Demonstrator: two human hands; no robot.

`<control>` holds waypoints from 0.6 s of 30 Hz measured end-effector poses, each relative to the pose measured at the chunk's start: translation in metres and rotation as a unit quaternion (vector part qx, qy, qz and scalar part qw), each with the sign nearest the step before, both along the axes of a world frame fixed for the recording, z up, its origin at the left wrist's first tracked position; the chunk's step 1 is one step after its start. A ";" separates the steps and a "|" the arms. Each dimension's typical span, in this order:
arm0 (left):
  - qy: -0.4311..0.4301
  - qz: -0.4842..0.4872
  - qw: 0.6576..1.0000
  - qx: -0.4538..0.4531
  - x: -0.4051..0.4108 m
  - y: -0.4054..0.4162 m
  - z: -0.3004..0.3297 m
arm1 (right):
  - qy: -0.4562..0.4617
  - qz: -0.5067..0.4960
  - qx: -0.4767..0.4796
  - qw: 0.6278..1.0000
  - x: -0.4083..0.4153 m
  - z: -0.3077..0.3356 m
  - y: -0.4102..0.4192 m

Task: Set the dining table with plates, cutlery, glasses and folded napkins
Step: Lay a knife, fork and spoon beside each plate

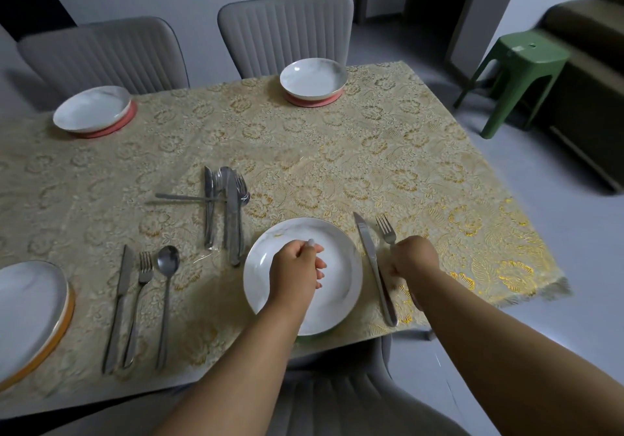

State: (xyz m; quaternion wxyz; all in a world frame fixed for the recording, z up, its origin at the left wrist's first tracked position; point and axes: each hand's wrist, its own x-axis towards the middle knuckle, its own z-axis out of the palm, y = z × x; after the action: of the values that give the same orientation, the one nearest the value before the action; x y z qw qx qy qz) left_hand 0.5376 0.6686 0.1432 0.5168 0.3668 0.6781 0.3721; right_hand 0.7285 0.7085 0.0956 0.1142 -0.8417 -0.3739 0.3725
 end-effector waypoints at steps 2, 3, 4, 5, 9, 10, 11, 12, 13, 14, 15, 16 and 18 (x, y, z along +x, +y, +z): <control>-0.005 -0.001 1.000 0.001 0.001 0.000 0.000 | -0.004 -0.009 -0.006 1.000 0.001 -0.002 0.001; -0.006 -0.001 1.000 0.001 0.001 -0.001 0.000 | -0.005 -0.013 -0.014 1.000 0.001 -0.003 0.002; -0.007 -0.002 1.000 0.001 0.001 -0.001 0.000 | -0.001 -0.018 -0.023 1.000 0.001 -0.004 0.003; -0.007 -0.003 1.000 0.001 0.002 -0.001 0.000 | 0.002 -0.024 -0.030 0.999 0.002 -0.006 0.003; -0.010 0.001 1.000 0.005 0.001 0.000 0.000 | 0.011 -0.022 -0.014 1.000 0.007 -0.013 0.004; -0.010 0.002 1.000 0.006 0.000 0.000 0.000 | 0.011 -0.021 -0.001 1.000 0.008 -0.014 0.003; -0.008 0.001 1.000 0.008 0.000 0.000 0.000 | 0.010 -0.021 0.007 1.000 0.010 -0.014 0.002; -0.006 0.000 1.000 0.008 -0.001 0.000 0.000 | 0.003 -0.018 0.016 1.000 0.012 -0.013 0.001; -0.004 0.000 1.000 0.009 -0.002 0.000 0.000 | -0.007 -0.009 0.024 1.000 0.014 -0.013 0.000; -0.004 0.001 1.000 0.009 -0.002 0.000 0.000 | -0.021 0.004 0.031 0.999 0.016 -0.011 -0.001; -0.005 0.003 1.000 0.008 -0.003 0.000 0.000 | -0.034 0.013 0.041 0.998 0.017 -0.011 -0.001; -0.005 0.004 1.000 0.008 -0.003 0.000 0.000 | -0.042 0.017 0.053 0.998 0.018 -0.011 -0.002; -0.003 0.003 1.000 0.007 -0.003 0.000 0.000 | -0.055 0.013 0.082 0.995 0.018 -0.011 -0.003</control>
State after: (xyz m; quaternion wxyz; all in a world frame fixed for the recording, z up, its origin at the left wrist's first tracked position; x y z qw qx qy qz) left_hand 0.5342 0.6684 0.1427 0.5151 0.3668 0.6754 0.3794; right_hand 0.7468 0.7052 0.0846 0.1573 -0.8437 -0.4197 0.2953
